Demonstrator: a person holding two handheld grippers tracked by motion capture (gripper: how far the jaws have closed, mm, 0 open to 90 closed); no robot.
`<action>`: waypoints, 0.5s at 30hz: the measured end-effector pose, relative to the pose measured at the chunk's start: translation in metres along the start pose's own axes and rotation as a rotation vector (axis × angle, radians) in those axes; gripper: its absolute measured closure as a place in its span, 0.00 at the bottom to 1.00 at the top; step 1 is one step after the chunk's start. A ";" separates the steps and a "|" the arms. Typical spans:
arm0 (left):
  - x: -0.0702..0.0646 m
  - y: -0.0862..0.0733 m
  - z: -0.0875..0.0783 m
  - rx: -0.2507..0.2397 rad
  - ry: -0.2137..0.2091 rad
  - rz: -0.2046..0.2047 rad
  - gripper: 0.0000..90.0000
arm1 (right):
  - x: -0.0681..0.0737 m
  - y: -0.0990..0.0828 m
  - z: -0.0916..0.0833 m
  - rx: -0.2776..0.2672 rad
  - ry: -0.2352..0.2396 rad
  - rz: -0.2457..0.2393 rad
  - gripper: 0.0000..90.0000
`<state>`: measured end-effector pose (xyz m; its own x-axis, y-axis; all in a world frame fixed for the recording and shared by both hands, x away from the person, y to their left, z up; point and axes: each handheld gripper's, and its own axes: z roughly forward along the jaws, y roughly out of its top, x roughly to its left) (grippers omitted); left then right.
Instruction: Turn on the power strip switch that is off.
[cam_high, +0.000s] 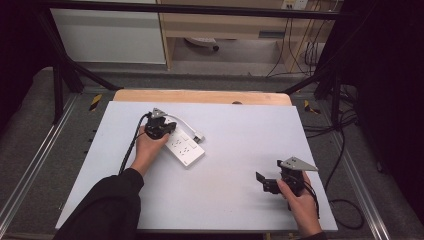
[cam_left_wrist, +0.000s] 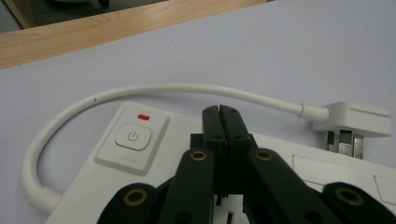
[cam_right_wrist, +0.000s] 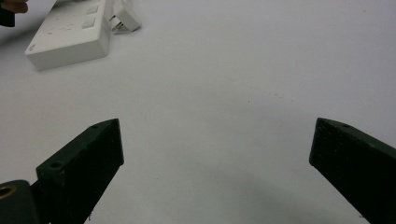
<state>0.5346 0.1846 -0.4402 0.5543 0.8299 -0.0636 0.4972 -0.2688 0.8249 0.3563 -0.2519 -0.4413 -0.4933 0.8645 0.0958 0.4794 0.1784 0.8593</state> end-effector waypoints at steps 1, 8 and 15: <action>0.000 0.000 0.000 0.001 -0.001 -0.002 1.00 | 0.000 0.000 0.000 0.002 0.001 0.002 0.04; 0.001 -0.001 0.001 0.002 0.001 -0.002 1.00 | 0.000 0.000 0.001 0.003 0.001 0.001 0.04; -0.001 -0.002 0.002 -0.005 0.010 0.011 1.00 | 0.000 0.000 0.000 0.001 0.000 0.002 0.04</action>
<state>0.5344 0.1829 -0.4424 0.5527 0.8320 -0.0490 0.4878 -0.2753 0.8284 0.3563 -0.2518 -0.4414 -0.4922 0.8650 0.0972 0.4810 0.1772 0.8587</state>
